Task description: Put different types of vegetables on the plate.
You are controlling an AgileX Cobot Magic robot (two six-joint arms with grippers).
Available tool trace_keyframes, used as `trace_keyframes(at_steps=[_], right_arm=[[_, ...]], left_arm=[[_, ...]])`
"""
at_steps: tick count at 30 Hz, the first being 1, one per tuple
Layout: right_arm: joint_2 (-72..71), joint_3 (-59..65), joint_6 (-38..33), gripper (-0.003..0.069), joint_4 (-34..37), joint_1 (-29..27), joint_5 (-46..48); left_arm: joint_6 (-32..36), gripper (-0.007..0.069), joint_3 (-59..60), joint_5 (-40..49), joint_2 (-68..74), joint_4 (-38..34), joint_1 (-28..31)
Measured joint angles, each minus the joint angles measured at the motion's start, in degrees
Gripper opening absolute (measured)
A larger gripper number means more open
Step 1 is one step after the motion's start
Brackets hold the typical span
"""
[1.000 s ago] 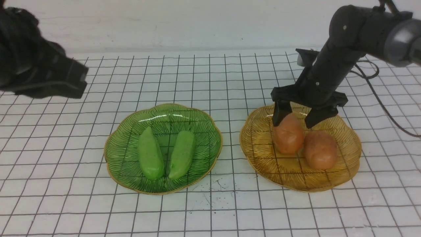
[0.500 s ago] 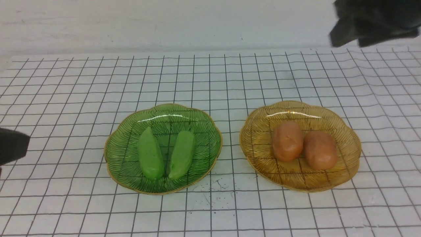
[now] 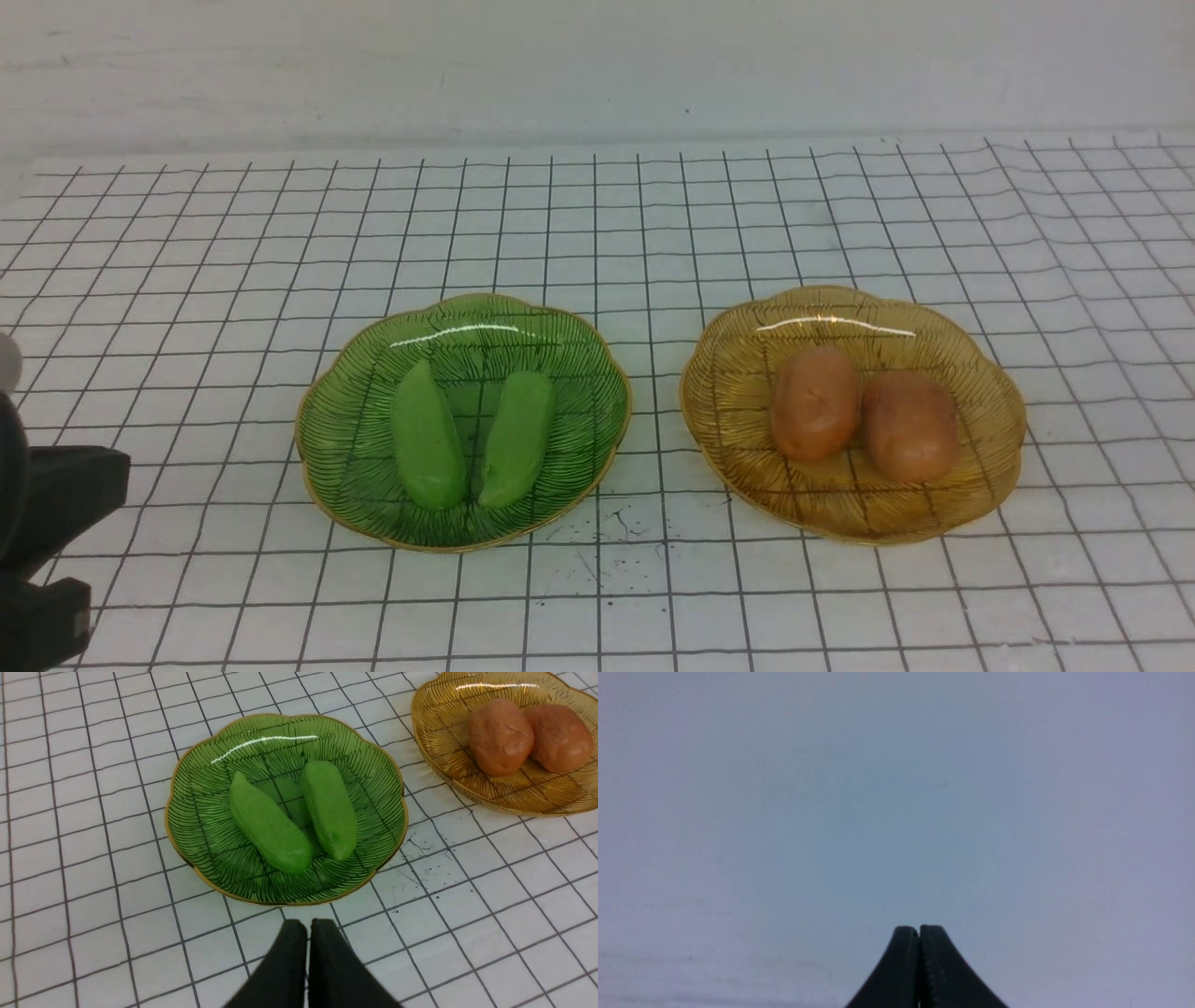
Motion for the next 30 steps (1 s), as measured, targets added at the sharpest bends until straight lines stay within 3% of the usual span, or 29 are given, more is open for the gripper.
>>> trace_keyframes(at_steps=[5,13,25,30], right_arm=[[-11.7,9.5,0.0,-0.0014,-0.2,0.0,-3.2],[-11.7,10.1,-0.1,-0.0014,-0.5,0.0,-1.4],[-11.7,10.1,-0.1,-0.0014,-0.5,0.0,0.9],[-11.7,10.1,-0.1,-0.0014,-0.5,0.0,0.9]], left_arm=[[-0.1,-0.0008,0.2,-3.1,-0.1,-0.6,0.0],[-0.1,-0.0008,1.5,-4.2,-0.4,-1.2,0.0],[-0.1,-0.0008,12.4,-15.6,-18.8,-0.2,0.0],[-0.1,-0.0008,12.7,-15.7,-22.3,-2.7,0.0]])
